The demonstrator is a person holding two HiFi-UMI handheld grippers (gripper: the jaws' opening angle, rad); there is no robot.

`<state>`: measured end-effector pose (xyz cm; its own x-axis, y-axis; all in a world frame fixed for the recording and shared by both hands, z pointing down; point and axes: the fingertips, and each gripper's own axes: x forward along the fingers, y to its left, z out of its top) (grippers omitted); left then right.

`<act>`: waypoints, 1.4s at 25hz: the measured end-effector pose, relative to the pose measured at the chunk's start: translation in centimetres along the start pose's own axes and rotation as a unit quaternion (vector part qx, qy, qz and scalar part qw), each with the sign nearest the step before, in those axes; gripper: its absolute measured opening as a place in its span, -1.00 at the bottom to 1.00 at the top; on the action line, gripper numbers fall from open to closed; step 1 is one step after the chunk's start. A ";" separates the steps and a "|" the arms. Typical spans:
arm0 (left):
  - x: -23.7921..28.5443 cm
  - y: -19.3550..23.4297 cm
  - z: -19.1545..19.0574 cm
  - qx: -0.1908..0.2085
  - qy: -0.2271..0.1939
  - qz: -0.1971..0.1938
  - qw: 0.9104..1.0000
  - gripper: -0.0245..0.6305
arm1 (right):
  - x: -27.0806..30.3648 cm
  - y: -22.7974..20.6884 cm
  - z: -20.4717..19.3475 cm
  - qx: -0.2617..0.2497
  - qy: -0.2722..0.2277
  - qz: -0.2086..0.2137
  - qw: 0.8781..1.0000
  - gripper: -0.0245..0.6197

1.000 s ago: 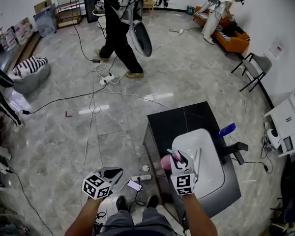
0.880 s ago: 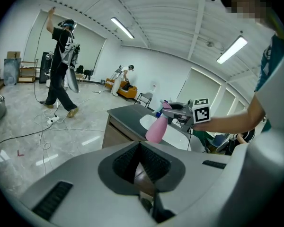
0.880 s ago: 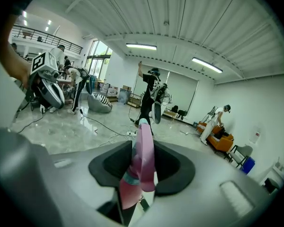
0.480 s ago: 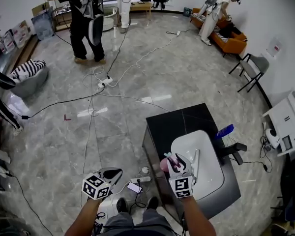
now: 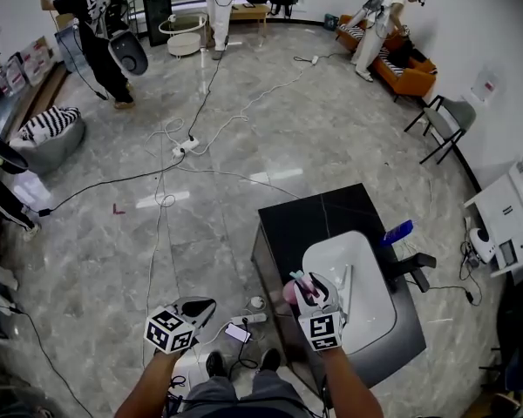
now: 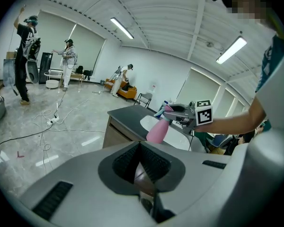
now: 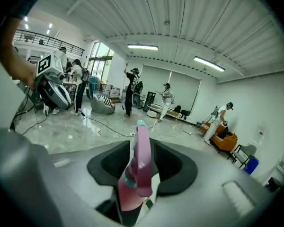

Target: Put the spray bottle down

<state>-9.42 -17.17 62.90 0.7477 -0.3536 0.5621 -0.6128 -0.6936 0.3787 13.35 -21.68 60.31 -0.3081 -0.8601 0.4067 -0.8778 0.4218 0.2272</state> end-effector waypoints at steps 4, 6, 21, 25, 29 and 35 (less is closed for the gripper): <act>-0.1 -0.3 0.3 0.002 -0.002 -0.001 1.000 -0.91 | -0.2 0.4 0.1 -0.001 -0.004 0.010 1.000 -0.34; -0.2 -0.4 0.5 0.003 -0.003 -0.002 1.000 -0.91 | -0.5 0.5 0.7 -0.003 -0.008 0.012 1.000 -0.32; -4.6 -0.1 2.8 0.029 -0.048 0.020 0.998 -0.91 | -12.7 -0.6 14.3 0.011 -0.158 -0.051 0.986 -0.63; -10.2 0.1 3.4 0.033 -0.065 0.045 0.996 -0.91 | -17.0 2.1 18.5 0.051 -0.158 0.019 0.986 -0.89; -15.5 0.3 3.4 0.036 -0.085 0.062 0.994 -0.91 | -19.8 4.6 20.4 0.093 -0.151 0.055 0.983 -0.90; -21.6 1.1 1.9 0.036 -0.106 0.087 0.990 -0.91 | -22.4 7.9 21.8 0.089 -0.148 0.066 0.983 -0.90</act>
<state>-25.75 -11.48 49.77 0.6736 -0.5907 0.4443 -0.7235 -0.6501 0.2325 5.31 -5.33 33.68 -0.4934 -0.8584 0.1401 -0.8653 0.5008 0.0206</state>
